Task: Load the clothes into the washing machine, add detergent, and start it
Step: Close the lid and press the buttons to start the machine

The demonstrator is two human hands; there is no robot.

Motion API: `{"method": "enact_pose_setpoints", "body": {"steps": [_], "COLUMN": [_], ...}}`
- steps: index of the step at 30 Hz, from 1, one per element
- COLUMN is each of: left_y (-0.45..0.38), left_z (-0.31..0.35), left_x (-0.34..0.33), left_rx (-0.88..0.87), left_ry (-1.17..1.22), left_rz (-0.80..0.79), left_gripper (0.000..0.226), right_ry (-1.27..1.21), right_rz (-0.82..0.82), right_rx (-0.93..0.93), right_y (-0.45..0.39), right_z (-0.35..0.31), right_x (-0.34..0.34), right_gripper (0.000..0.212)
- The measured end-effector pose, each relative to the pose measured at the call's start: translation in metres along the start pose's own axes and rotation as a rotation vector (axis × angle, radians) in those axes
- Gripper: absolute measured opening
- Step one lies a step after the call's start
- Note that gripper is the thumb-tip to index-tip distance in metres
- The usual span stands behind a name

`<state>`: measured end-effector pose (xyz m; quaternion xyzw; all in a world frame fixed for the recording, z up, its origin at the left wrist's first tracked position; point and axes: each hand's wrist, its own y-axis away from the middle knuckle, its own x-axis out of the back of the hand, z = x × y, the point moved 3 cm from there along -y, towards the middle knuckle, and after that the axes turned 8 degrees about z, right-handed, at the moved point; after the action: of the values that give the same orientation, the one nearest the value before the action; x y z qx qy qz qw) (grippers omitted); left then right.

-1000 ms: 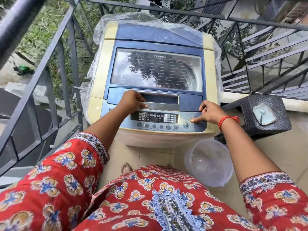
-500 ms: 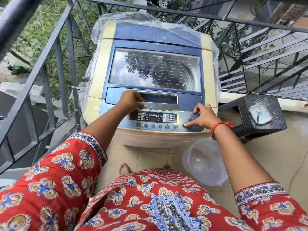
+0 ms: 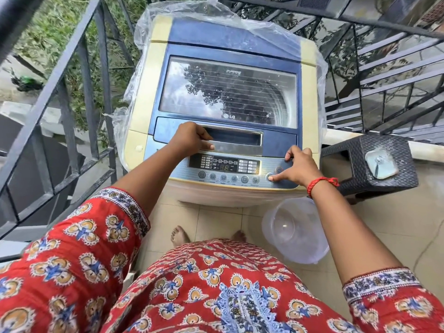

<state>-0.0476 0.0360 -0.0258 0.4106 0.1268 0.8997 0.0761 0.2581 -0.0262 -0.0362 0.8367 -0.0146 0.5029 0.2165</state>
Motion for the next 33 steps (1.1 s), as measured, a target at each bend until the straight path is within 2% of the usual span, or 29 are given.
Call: {"method": "enact_pose_setpoints", "body": {"steps": [5,8,11,13,16,18,20,23,26,33], "left_y": [-0.001,0.002,0.007,0.011,0.015,0.012,0.013,0.015,0.013,0.013], "left_z": [-0.001,0.000,0.000,0.001,0.002,0.002,0.004,0.006,0.002,0.005], "left_x": [0.000,0.000,0.002,0.001,-0.005,-0.013,-0.017,-0.020,-0.020,-0.015], "left_rx": [-0.033,-0.133,-0.286,-0.303,-0.116,-0.026,-0.009,-0.053,-0.062,-0.069], "left_ry": [-0.003,-0.073,-0.160,-0.064,0.327,0.538,0.642,0.620,0.674,0.707], "left_rz": [0.009,0.035,0.083,0.146,0.210,0.124,0.012,-0.059,-0.116,-0.238], "left_gripper": [0.031,0.032,0.029,0.023,0.032,0.038,0.041,0.047,0.048,0.048], "right_ry": [0.028,0.024,-0.311,-0.630,-0.945,-1.000,-1.006,-1.005,-1.066,-0.936], "right_rz": [-0.008,0.044,0.153,0.076,-0.072,-0.162,-0.229,-0.264,-0.309,-0.480], "right_rx": [0.009,0.111,0.189,0.171,0.183,0.228,0.266,0.295,0.247,0.282], "right_y": [0.001,0.005,0.013,0.015,0.008,0.003,0.000,-0.001,-0.004,-0.016], "right_z": [-0.001,-0.010,-0.035,-0.052,-0.071,-0.083,-0.096,-0.105,-0.103,-0.110], "right_x": [0.003,0.005,0.001,-0.009,-0.027,-0.040,-0.049,-0.053,-0.053,-0.040], "right_gripper": [0.071,0.060,0.032,0.041,0.050,0.051,0.052,0.054,0.055,0.056]}}
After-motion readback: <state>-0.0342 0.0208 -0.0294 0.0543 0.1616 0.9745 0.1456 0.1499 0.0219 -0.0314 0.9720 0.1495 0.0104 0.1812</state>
